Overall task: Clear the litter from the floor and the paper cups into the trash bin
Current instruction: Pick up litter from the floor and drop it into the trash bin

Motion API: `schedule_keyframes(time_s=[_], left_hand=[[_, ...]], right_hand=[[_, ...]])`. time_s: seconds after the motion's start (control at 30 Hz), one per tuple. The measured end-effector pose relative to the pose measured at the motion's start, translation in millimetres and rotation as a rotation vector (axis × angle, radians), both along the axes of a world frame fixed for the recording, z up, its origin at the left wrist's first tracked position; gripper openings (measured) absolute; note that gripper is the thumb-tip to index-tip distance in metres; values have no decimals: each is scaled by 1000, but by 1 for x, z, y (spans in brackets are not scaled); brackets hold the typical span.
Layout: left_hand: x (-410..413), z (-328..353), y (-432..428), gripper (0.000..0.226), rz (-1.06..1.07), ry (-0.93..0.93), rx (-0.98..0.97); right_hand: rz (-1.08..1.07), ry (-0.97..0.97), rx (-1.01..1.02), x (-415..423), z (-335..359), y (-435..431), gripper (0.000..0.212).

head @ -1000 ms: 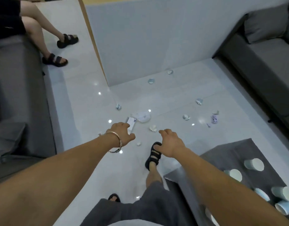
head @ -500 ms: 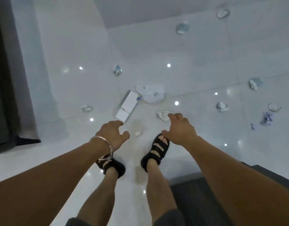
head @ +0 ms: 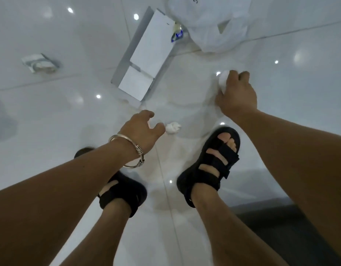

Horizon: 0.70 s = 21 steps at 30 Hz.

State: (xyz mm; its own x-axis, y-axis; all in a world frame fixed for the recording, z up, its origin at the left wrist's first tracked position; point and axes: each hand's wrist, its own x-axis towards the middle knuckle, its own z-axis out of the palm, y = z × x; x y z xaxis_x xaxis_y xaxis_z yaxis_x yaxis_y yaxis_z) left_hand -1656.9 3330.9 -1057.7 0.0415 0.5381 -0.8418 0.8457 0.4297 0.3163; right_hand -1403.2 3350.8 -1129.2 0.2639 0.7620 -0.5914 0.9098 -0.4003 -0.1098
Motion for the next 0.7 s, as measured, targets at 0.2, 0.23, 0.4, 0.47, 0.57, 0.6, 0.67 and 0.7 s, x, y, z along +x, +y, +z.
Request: schedule_keyframes(time_s=[0.2, 0.23, 0.4, 0.47, 0.57, 0.6, 0.67, 0.7], left_hand=[[3, 49, 13, 57, 167, -138, -119], [4, 61, 21, 54, 214, -169, -116], [-5, 103, 56, 28, 132, -180, -44], [-18, 104, 60, 25, 106, -146, -26], [-45, 89, 51, 20, 127, -78, -14], [-55, 80, 45, 20, 132, -44, -7], [-74, 60, 30, 22, 149, 24, -2], [-82, 49, 22, 24, 154, 52, -4]], right_hand=[[93, 379, 91, -72, 71, -21, 55], [116, 451, 112, -85, 88, -20, 59], [171, 666, 232, -128, 148, -12, 71], [143, 690, 252, -129, 151, -10, 79], [266, 543, 133, -117, 126, -15, 86], [328, 444, 56, -111, 111, -19, 84], [392, 282, -102, -101, 79, -32, 79], [396, 233, -153, -98, 63, -39, 76]])
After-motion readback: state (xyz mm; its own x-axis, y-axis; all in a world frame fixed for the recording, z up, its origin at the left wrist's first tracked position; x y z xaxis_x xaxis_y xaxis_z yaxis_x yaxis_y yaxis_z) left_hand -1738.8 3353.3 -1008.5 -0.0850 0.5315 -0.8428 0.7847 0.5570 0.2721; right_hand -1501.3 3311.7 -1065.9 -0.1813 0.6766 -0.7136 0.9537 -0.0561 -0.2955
